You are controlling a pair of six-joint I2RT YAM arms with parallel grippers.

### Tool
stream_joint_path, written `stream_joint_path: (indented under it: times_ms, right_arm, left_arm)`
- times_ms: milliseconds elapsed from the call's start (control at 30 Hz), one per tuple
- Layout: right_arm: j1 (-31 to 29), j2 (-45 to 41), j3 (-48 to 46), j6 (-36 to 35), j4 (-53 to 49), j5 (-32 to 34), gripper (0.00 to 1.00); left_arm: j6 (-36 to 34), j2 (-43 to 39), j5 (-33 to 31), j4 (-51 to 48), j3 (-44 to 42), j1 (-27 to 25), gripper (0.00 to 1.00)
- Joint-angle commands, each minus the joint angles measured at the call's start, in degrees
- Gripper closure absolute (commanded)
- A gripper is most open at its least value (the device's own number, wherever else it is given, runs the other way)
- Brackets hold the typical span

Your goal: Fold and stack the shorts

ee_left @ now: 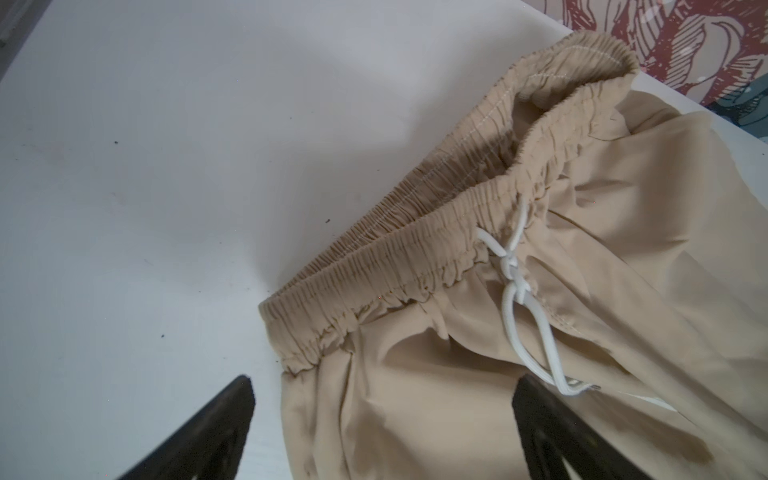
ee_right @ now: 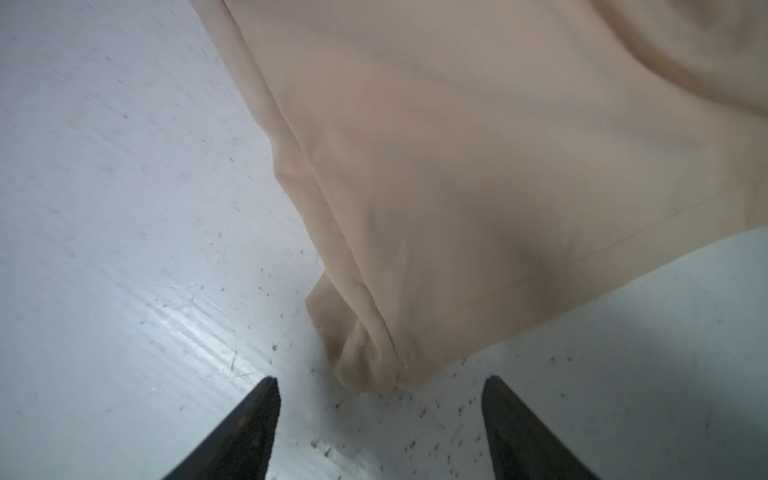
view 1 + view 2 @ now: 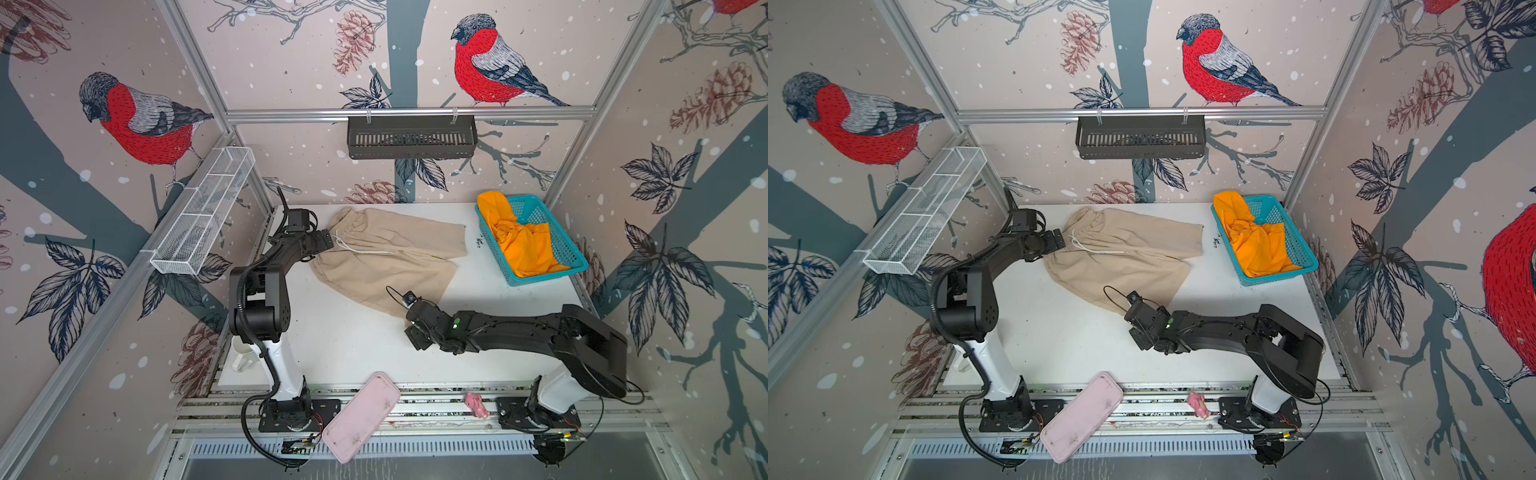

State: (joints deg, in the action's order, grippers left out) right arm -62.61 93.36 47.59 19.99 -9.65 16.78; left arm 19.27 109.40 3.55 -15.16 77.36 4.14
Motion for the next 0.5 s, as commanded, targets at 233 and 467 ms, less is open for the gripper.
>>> stream_joint_path:
  times_ms: [233, 467]
  right_arm:
    - [0.65, 5.18, 0.42, -0.08, 0.02, 2.25, 0.49]
    - [0.72, 3.81, 1.26, -1.43, -5.12, 7.26, 0.85]
  left_arm:
    - [0.68, 3.17, 3.72, 4.60, -1.68, 1.44, 0.06]
    - [0.94, 6.41, 5.72, 4.82, -1.32, 1.58, 0.19]
